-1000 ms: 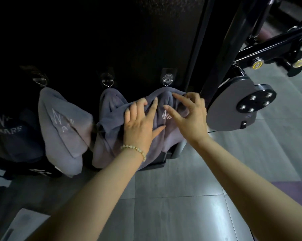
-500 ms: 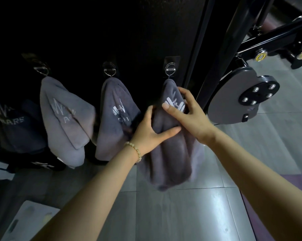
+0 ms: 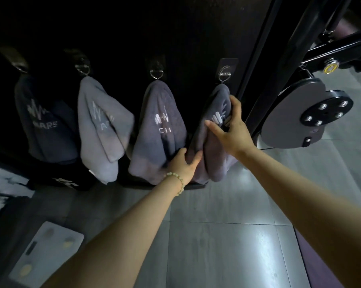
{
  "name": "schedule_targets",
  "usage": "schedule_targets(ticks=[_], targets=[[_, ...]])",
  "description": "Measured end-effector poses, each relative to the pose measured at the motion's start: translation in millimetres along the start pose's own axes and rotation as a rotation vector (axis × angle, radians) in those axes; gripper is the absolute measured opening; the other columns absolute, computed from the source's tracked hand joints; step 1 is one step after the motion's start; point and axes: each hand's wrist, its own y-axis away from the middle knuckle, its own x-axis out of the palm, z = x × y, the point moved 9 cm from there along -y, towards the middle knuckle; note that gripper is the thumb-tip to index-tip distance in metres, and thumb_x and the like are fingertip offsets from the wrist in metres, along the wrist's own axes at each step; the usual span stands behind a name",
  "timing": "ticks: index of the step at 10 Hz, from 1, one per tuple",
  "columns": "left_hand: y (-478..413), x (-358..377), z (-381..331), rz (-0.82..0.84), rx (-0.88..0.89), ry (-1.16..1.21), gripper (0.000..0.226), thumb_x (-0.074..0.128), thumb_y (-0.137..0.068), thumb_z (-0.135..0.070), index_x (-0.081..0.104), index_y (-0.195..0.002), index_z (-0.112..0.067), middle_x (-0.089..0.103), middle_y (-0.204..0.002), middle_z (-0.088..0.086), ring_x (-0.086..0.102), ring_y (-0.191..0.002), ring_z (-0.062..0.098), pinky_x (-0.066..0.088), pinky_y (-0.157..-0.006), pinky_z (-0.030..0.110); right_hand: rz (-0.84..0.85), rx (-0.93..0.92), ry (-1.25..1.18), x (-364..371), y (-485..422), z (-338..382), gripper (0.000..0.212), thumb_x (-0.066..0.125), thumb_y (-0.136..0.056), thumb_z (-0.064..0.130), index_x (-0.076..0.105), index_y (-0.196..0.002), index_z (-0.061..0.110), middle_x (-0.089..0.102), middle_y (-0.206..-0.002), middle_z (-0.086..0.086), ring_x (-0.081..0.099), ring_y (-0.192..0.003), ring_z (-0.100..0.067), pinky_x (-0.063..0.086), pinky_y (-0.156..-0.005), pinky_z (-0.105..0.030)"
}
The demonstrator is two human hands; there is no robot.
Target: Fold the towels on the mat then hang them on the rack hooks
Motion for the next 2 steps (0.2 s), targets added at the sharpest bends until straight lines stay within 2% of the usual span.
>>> schedule_targets(ticks=[1, 2], targets=[[32.2, -17.2, 19.1, -0.088, -0.090, 0.208, 0.035, 0.055, -0.094, -0.027, 0.057, -0.118, -0.002, 0.063, -0.114, 0.012, 0.057, -0.100, 0.014, 0.039, -0.082, 0.012, 0.002, 0.007, 0.036, -7.9, 10.3, 8.1, 0.071, 0.064, -0.089, 0.031, 0.023, -0.146, 0.032, 0.057, -0.124, 0.002, 0.057, -0.112, -0.012, 0.041, -0.083, -0.010], [93.7, -37.3, 64.8, -0.183, -0.228, 0.328, 0.025, 0.053, -0.096, -0.022, 0.058, -0.113, -0.004, 0.063, -0.114, 0.009, 0.059, -0.110, 0.023, 0.040, -0.085, 0.018, -0.024, -0.006, 0.055, -35.0, 30.8, 31.8, 0.069, 0.060, -0.091, 0.036, 0.024, -0.149, 0.027, 0.037, -0.148, 0.004, 0.041, -0.131, -0.009, 0.033, -0.100, -0.017]])
